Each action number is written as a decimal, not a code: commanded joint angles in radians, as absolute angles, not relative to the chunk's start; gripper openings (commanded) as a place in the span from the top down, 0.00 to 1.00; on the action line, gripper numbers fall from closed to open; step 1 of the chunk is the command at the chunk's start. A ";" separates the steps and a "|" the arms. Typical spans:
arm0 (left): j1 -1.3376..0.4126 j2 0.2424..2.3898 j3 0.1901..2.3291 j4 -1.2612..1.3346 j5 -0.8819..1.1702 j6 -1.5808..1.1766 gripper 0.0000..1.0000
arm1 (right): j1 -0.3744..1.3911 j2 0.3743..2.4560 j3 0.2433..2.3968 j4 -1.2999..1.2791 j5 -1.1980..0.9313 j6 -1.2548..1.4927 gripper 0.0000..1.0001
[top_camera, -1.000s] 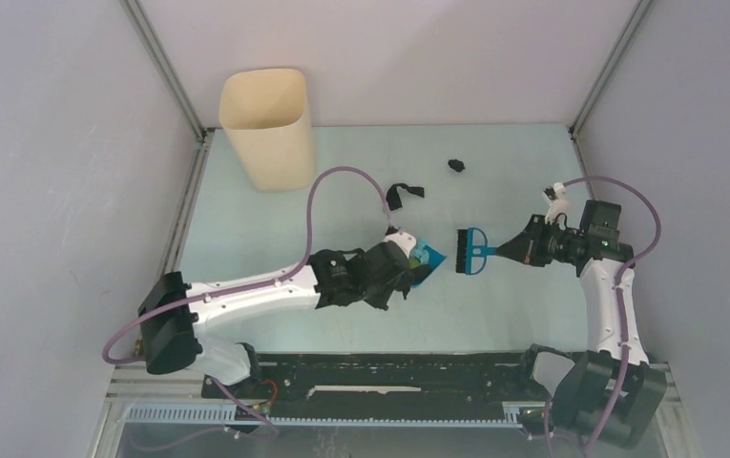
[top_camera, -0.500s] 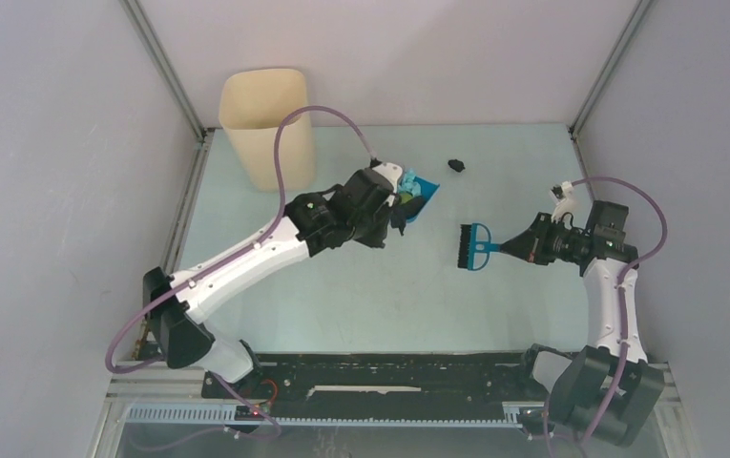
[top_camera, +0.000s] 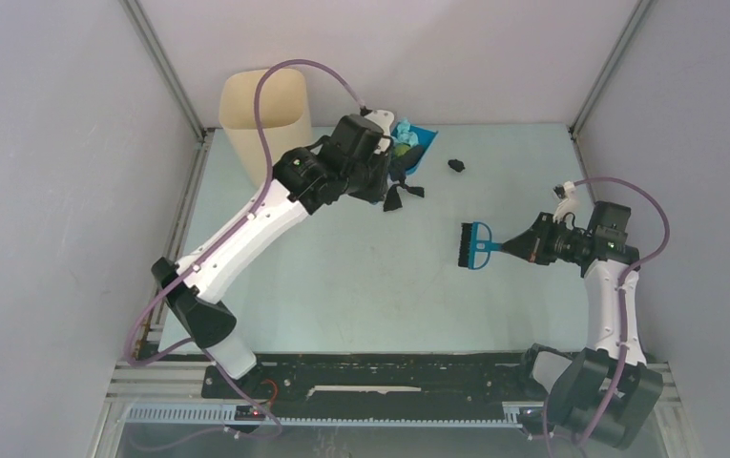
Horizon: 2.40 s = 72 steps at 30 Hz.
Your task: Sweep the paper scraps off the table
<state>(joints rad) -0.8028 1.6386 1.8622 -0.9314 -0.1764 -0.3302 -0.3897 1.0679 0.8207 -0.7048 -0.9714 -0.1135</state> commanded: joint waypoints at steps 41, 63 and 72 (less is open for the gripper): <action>-0.004 1.672 1.474 0.322 0.614 -1.367 0.97 | -0.454 0.980 0.810 -0.680 -1.000 -0.124 1.00; 0.015 1.675 1.306 0.718 0.675 -1.614 0.95 | -0.458 0.978 0.810 -0.682 -0.998 -0.125 1.00; -0.075 1.531 1.302 0.428 0.703 -1.348 0.93 | -0.457 0.978 0.810 -0.680 -0.998 -0.123 1.00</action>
